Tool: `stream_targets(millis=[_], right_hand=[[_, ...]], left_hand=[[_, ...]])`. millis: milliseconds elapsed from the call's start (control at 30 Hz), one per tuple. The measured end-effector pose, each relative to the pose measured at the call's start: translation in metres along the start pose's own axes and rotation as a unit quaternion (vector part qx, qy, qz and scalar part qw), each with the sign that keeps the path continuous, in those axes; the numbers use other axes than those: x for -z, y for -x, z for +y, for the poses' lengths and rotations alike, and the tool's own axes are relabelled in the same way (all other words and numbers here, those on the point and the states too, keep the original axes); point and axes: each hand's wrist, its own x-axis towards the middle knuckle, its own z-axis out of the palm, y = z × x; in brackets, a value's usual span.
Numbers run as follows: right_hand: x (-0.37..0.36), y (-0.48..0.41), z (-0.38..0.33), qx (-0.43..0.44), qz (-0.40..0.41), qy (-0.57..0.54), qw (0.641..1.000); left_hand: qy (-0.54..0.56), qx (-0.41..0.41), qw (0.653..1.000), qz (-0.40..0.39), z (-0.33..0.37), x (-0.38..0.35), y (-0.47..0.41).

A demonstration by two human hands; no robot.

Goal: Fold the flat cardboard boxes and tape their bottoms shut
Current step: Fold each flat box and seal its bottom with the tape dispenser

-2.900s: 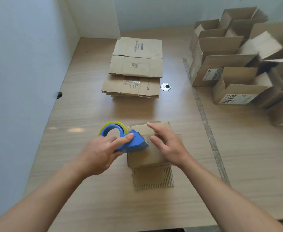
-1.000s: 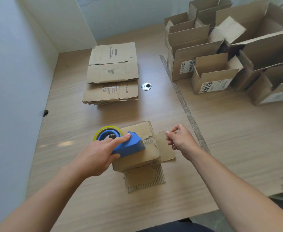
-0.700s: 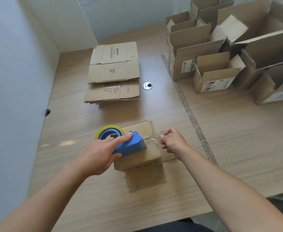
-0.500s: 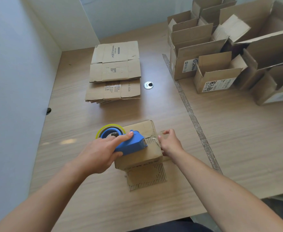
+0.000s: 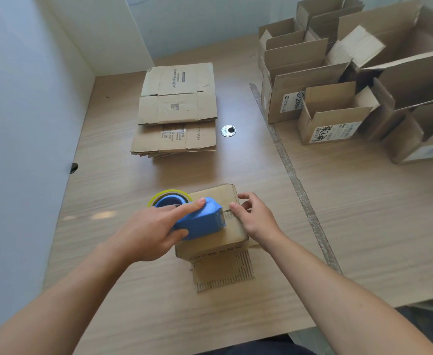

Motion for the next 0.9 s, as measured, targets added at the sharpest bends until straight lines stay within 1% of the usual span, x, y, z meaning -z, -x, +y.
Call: stream_targets(millis=[33, 100, 167, 267, 400, 533, 733, 900], right_hand=[[-0.001, 0.0, 0.0, 0.005, 0.002, 0.008, 1.0], [-0.004, -0.001, 0.002, 0.002, -0.007, -0.005, 1.0], [-0.007, 0.0, 0.001, -0.007, -0.021, -0.027, 0.999], [-0.007, 0.0, 0.0, -0.017, -0.03, -0.042, 0.999], [-0.007, -0.004, -0.001, -0.022, -0.019, -0.023, 0.999], [-0.008, -0.004, -0.003, -0.021, -0.028, 0.008, 0.999], [-0.006, 0.003, -0.011, 0.005, -0.02, 0.066, 0.998], [-0.008, 0.005, -0.01, 0.001, -0.022, 0.056, 0.998]], left_hand=[[0.011, -0.002, 1.0, 0.005, 0.0, 0.006, 0.001], [0.023, 0.007, 1.0, -0.009, -0.001, 0.019, 0.0], [0.03, 0.021, 0.999, -0.04, -0.005, 0.03, -0.004], [0.068, 0.047, 0.993, -0.084, -0.013, 0.04, -0.01], [0.086, 0.072, 0.984, -0.14, -0.029, 0.05, -0.007], [0.136, 0.093, 0.969, -0.186, -0.05, 0.052, -0.001], [0.21, 0.107, 0.949, -0.209, -0.085, 0.058, 0.013], [0.26, 0.123, 0.931, -0.223, -0.109, 0.056, 0.033]])
